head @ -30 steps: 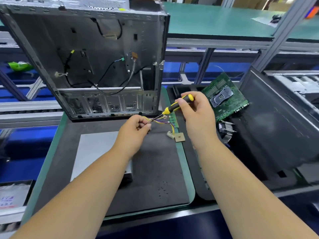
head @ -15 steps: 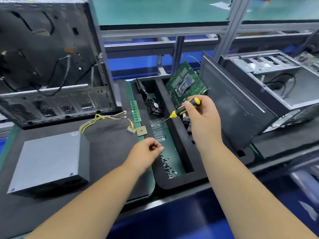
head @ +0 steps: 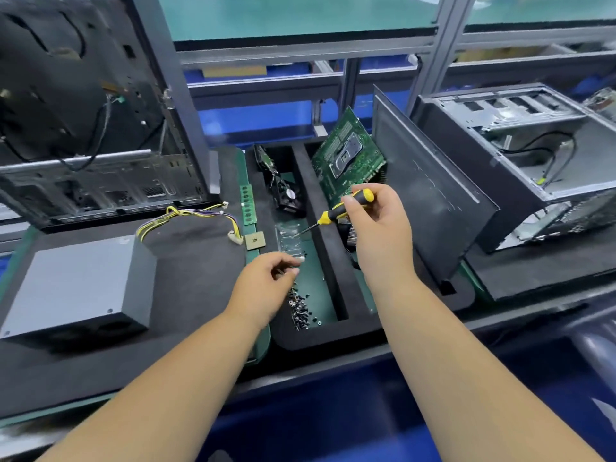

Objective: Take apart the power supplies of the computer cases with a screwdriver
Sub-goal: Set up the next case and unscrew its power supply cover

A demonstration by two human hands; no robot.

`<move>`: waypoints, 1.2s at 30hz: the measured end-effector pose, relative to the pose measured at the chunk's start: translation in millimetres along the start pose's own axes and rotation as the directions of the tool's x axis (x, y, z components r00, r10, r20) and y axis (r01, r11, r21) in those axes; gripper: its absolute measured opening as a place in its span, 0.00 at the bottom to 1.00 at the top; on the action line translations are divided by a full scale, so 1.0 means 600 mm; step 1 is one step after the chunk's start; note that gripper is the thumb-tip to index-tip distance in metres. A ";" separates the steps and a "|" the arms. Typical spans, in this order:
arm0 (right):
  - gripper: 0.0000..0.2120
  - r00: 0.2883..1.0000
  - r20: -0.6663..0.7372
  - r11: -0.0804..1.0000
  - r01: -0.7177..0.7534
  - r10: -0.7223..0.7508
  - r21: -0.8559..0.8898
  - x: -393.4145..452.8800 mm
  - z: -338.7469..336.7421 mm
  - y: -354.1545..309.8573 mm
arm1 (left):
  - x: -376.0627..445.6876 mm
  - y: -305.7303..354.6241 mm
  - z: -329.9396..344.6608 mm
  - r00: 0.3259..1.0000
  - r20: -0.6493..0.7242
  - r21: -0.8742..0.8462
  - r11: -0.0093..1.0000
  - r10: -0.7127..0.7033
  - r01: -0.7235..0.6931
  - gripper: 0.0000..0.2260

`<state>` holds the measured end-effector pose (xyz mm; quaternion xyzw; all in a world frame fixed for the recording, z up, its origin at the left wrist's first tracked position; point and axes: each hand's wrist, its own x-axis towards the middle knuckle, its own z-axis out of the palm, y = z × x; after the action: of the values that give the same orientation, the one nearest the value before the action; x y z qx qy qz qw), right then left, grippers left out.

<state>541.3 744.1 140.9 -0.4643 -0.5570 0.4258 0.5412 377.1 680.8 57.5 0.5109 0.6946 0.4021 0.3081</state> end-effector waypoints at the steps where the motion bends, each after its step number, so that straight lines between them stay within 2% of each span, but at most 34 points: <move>1: 0.04 1.000 0.016 1.000 0.002 -0.002 0.009 -0.003 0.001 0.000 | -0.007 0.001 -0.007 0.999 -0.030 0.026 1.000 0.014 -0.013 0.12; 5: 0.03 0.994 0.100 0.998 0.035 -0.041 0.062 -0.017 0.024 -0.009 | -0.034 0.004 -0.045 0.993 -0.113 0.102 0.995 0.027 -0.016 0.11; 11: 0.03 0.977 0.206 0.992 0.026 -0.050 0.120 -0.047 0.087 -0.035 | -0.069 -0.018 -0.122 0.966 -0.228 0.177 0.981 0.125 -0.085 0.12; 14: 0.03 0.976 0.215 0.990 -0.007 -0.024 0.141 -0.062 0.117 -0.044 | -0.075 -0.032 -0.156 0.961 -0.236 0.202 0.974 0.146 -0.099 0.11; 20: 0.03 0.972 0.231 0.994 0.021 -0.045 0.108 -0.093 0.174 -0.068 | -0.083 -0.065 -0.242 0.944 -0.223 0.328 0.931 0.243 -0.162 0.09; 23: 0.02 0.968 0.243 0.992 0.026 -0.055 0.121 -0.115 0.203 -0.083 | -0.083 -0.100 -0.300 0.951 -0.218 0.431 0.896 0.220 -0.108 0.08; 26: 0.01 0.969 0.244 0.992 0.003 -0.034 0.126 -0.139 0.233 -0.097 | -0.081 -0.131 -0.345 0.989 -0.103 0.506 0.862 0.106 -0.040 0.13; 29: 0.02 0.959 0.283 0.994 -0.019 -0.013 0.109 -0.157 0.262 -0.107 | -0.078 -0.145 -0.371 0.987 0.105 0.515 0.843 0.118 -0.156 0.17; 32: 0.04 0.949 0.314 0.998 0.013 -0.032 0.060 -0.174 0.294 -0.114 | -0.073 -0.147 -0.396 0.967 0.217 0.436 0.872 0.137 -0.222 0.18; 36: 0.04 0.927 0.372 0.998 0.062 -0.057 -0.002 -0.199 0.337 -0.126 | -0.072 -0.158 -0.430 0.941 0.315 0.301 0.927 0.123 -0.222 0.15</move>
<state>333.2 617.2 179.3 -0.3620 -0.6658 0.4857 0.4356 129.6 561.8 101.2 0.6686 0.6513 0.2259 0.2790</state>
